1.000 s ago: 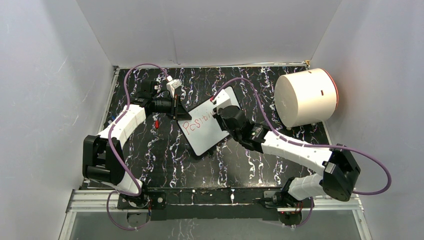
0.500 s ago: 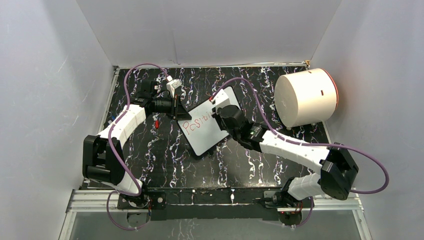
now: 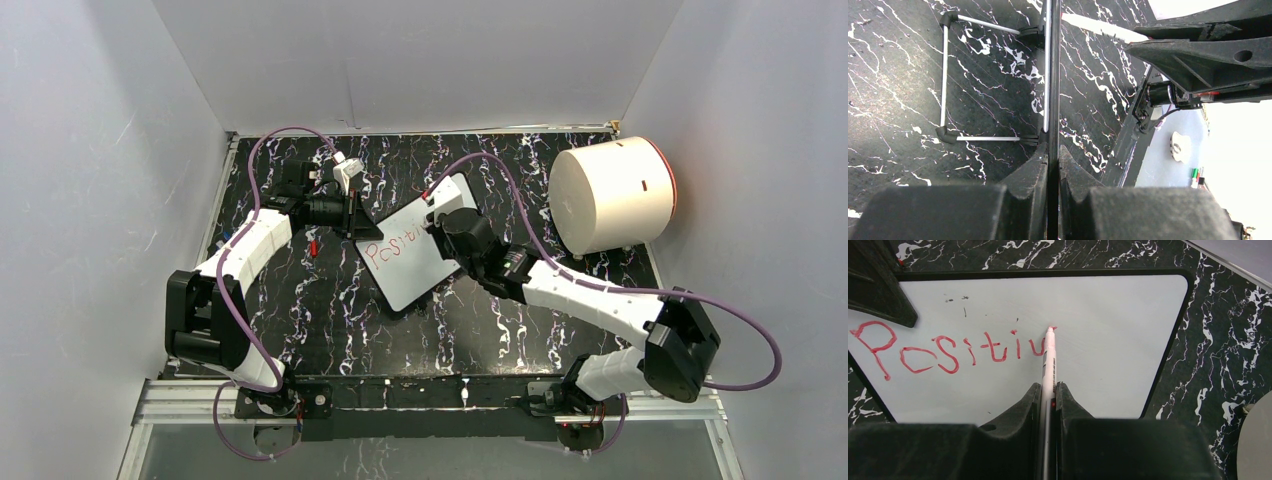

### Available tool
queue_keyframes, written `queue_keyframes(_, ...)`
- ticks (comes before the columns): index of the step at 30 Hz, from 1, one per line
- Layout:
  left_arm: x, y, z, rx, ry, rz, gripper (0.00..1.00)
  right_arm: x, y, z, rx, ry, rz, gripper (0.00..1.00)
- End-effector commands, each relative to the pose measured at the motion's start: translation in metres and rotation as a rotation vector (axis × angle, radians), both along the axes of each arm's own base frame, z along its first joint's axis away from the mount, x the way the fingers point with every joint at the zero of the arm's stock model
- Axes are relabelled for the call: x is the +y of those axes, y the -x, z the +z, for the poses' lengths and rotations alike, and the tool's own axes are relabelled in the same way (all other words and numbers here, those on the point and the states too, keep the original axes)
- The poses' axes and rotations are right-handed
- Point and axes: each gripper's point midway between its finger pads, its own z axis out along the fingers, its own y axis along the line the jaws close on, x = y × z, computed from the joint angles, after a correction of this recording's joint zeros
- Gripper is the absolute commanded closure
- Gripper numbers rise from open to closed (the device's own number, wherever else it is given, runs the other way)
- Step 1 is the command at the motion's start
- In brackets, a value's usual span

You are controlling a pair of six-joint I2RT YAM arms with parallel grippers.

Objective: Write a sentence on the whiteboard

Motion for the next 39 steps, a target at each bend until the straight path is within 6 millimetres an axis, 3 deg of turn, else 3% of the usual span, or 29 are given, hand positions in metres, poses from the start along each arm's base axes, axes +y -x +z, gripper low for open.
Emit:
queue_keyframes(1,0.007,0.011,-0.034,0.101,-0.113,0.031,1.0,-0.002,0.003,0.028,-0.029,-0.085,0.004,1.0)
queue_keyframes(12,0.006,0.011,-0.034,0.103,-0.107,0.025,1.0,-0.008,0.002,0.006,0.011,-0.038,-0.033,1.0)
queue_keyframes(39,0.006,0.012,-0.033,0.106,-0.101,0.021,1.0,0.001,-0.009,0.011,-0.02,-0.054,-0.034,1.0)
